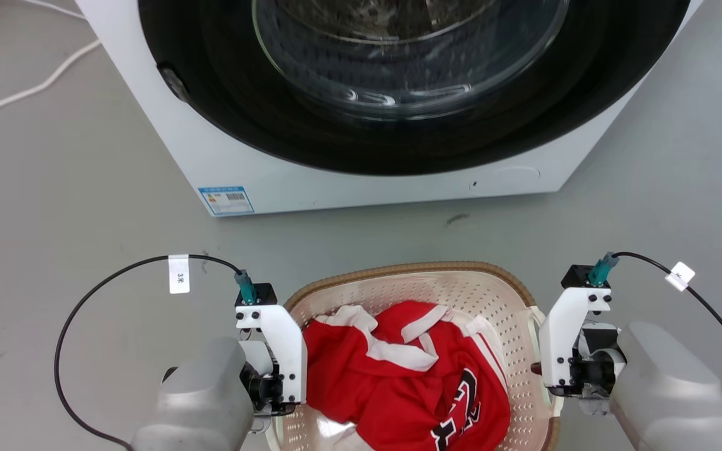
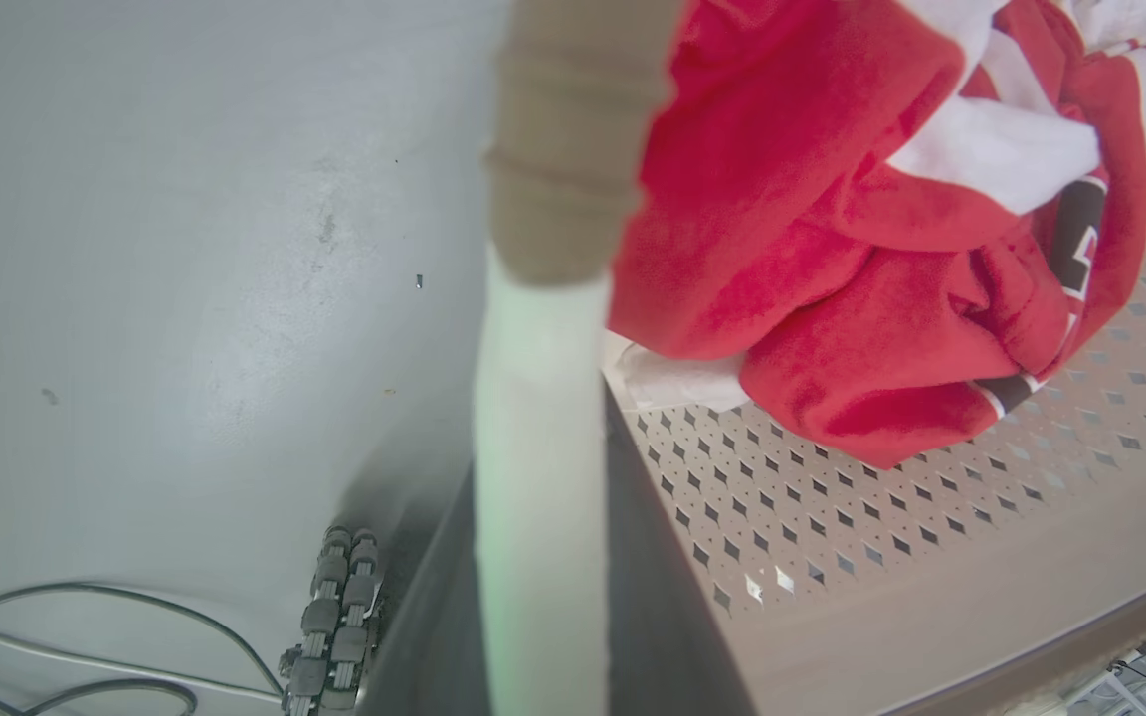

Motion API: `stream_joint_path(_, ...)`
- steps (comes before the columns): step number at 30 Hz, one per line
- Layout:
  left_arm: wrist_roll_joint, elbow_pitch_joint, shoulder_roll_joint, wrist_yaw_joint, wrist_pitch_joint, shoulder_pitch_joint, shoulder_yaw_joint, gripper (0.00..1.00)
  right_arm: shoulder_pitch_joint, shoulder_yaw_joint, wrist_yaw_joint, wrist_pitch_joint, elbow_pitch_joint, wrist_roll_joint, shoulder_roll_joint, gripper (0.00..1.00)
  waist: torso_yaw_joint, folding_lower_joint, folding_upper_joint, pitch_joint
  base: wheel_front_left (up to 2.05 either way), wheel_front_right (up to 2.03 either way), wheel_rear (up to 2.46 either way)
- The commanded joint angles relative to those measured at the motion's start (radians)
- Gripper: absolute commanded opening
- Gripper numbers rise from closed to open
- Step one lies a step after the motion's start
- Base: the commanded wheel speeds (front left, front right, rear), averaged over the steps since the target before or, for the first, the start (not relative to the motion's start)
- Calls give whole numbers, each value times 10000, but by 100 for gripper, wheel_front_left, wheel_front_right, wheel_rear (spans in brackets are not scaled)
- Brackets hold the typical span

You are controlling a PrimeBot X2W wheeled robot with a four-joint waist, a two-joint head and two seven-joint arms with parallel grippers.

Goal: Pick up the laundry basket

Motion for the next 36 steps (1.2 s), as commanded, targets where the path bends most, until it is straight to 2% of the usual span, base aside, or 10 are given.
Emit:
stream_joint_path(1, -72, -25, -7, -152, 212, -17, -24, 0, -159, 50, -10, 186, -107, 167, -34, 0, 132, 1, -1, -325, 0, 0, 0)
stream_joint_path(10, -309, 16, 223, -253, 1171, -101, 60, 0, -380, 360, -9, 1780, -89, 898, 105, 0, 241, 1, -1, -1121, 0, 0, 0)
stream_joint_path(16, -446, 32, 318, -287, 1642, -39, 92, 0, -633, 533, -9, 2424, 32, 1088, 129, 0, 226, 1, -1, -1610, 0, 0, 0)
stream_joint_path(36, -718, 50, 245, -354, 2521, 388, 35, 0, -513, 793, -9, 3212, 484, 1285, 164, 0, 334, 1, -1, -2855, 0, 0, 0)
